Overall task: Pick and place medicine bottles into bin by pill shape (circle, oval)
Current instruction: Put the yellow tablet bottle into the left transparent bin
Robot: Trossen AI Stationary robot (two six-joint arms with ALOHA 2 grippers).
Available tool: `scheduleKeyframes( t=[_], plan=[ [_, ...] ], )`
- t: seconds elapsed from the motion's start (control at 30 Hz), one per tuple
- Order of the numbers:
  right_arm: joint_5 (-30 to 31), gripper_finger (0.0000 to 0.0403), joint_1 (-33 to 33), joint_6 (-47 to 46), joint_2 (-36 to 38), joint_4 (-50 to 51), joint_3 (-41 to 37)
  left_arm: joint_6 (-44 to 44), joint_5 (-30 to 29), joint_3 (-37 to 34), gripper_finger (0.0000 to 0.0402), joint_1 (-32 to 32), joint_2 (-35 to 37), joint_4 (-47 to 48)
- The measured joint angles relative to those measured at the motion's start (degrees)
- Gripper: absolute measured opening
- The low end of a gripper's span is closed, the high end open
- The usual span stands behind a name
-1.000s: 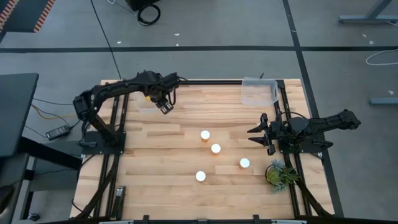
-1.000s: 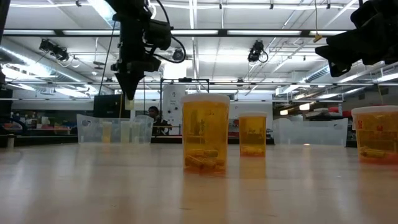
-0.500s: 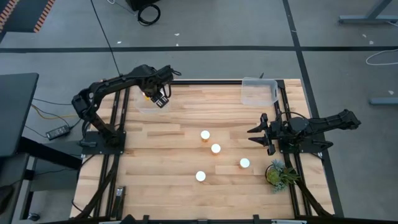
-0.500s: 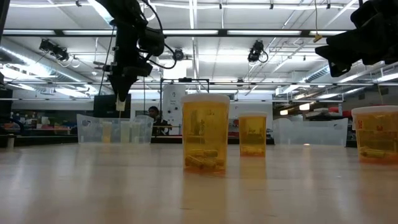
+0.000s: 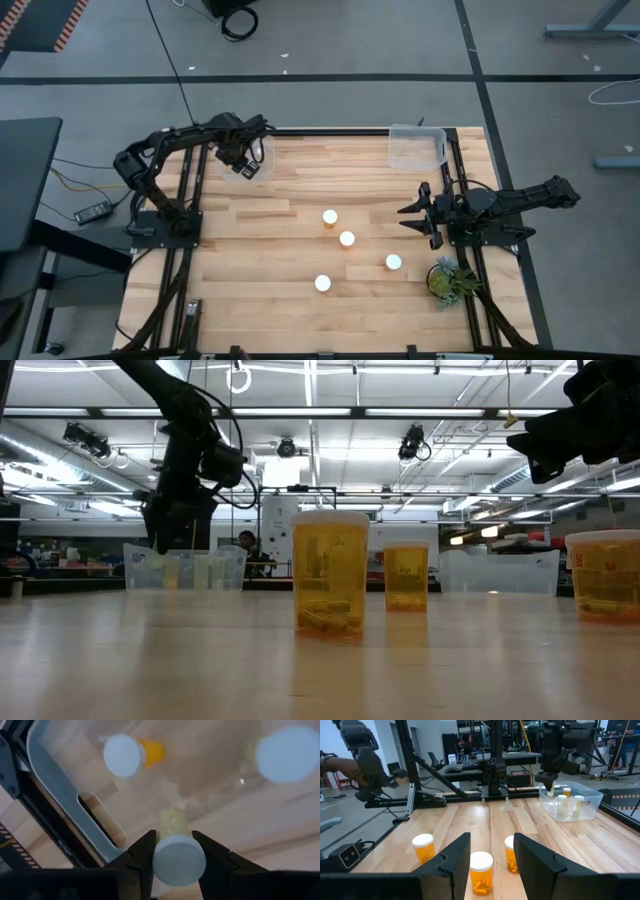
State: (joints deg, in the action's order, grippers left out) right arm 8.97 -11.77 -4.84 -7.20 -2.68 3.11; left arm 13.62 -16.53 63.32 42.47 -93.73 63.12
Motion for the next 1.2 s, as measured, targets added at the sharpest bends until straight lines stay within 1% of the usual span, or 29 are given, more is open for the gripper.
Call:
scheduleKeyframes(
  t=[0.13,0.27,0.43,0.5,0.73,0.87,1.03,1.2],
  plan=[
    [-0.02,0.0157,0.02,0.00,0.02,0.00,0.00,-0.02,0.12,-0.07,0.0121,0.69,0.00,-2.37],
    [-0.02,0.0157,0.00,0.00,0.00,0.00,0.00,2.53,0.67,-0.05,0.0126,1.64,0.00,-2.76],
    [-0.02,0.0157,0.01,0.00,0.01,0.00,0.00,6.77,4.19,-0.05,0.0125,2.67,0.00,-3.40],
    [-0.02,0.0157,0.00,0.00,0.01,0.00,0.00,8.19,4.73,-0.05,0.0122,2.79,0.00,-3.39],
    [-0.02,0.0157,0.02,0.00,0.00,0.00,0.00,12.40,4.73,-0.05,0.0124,2.54,0.00,-3.61],
    [-0.02,0.0157,0.02,0.00,0.00,0.00,0.00,13.77,4.76,-0.05,0.0126,1.36,0.00,-5.34],
    [-0.02,0.0157,0.00,0.00,-0.01,0.00,0.00,14.01,4.87,-0.03,0.0120,0.28,-0.04,-6.50],
    [-0.02,0.0157,0.02,0.00,0.02,0.00,0.00,13.83,4.72,-0.01,0.0124,0.47,-0.53,-6.75]
  ],
)
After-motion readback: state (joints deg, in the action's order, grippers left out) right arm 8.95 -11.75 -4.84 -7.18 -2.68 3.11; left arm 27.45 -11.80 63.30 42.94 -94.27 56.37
